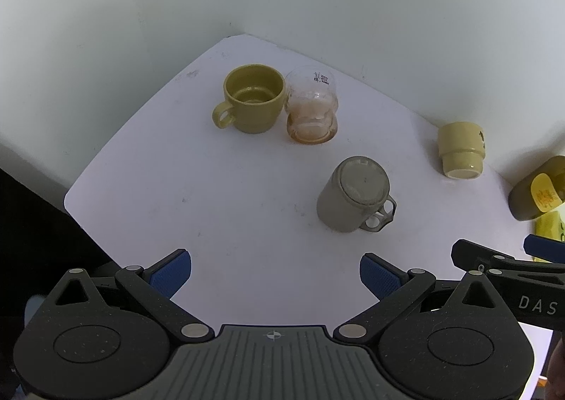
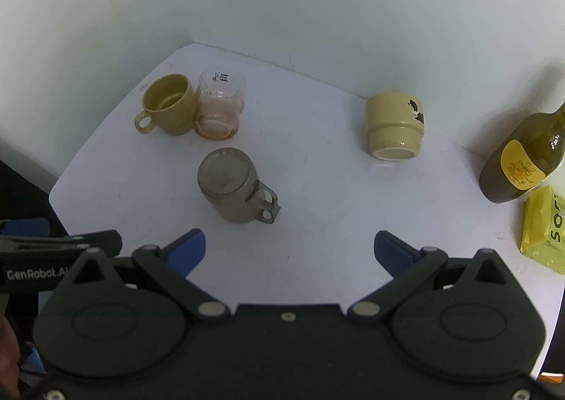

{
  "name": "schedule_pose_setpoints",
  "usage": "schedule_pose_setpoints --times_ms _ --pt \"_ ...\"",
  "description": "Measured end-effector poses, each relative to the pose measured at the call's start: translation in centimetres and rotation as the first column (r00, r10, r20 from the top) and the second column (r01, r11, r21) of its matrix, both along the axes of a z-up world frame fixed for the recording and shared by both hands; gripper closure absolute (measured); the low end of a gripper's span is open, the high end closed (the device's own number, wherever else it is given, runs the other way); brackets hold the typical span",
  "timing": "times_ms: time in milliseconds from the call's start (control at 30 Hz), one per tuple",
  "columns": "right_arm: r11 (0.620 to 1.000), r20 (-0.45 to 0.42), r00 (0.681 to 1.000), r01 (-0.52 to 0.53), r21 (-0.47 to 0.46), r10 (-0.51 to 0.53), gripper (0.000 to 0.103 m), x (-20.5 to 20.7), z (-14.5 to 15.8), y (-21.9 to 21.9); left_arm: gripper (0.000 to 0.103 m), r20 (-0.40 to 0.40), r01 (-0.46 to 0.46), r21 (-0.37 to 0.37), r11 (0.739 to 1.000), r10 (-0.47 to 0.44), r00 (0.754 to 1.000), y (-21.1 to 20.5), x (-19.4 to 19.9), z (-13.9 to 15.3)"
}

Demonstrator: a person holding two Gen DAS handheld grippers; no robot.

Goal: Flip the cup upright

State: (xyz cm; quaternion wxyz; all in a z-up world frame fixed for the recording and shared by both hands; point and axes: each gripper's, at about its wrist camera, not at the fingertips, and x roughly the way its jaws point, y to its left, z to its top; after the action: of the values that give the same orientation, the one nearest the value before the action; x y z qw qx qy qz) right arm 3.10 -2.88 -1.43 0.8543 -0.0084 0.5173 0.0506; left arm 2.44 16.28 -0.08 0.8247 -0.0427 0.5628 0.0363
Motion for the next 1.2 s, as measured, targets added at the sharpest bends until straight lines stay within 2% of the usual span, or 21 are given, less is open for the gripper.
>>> schedule_pose_setpoints --times_ms 1200 --pt "1.0 -0.002 1.0 0.009 0.004 -0.009 0.0 0.43 -0.4 -0.03 0.0 -0.004 0.012 0.012 1.0 -0.012 1.0 -0.52 0.7 0.16"
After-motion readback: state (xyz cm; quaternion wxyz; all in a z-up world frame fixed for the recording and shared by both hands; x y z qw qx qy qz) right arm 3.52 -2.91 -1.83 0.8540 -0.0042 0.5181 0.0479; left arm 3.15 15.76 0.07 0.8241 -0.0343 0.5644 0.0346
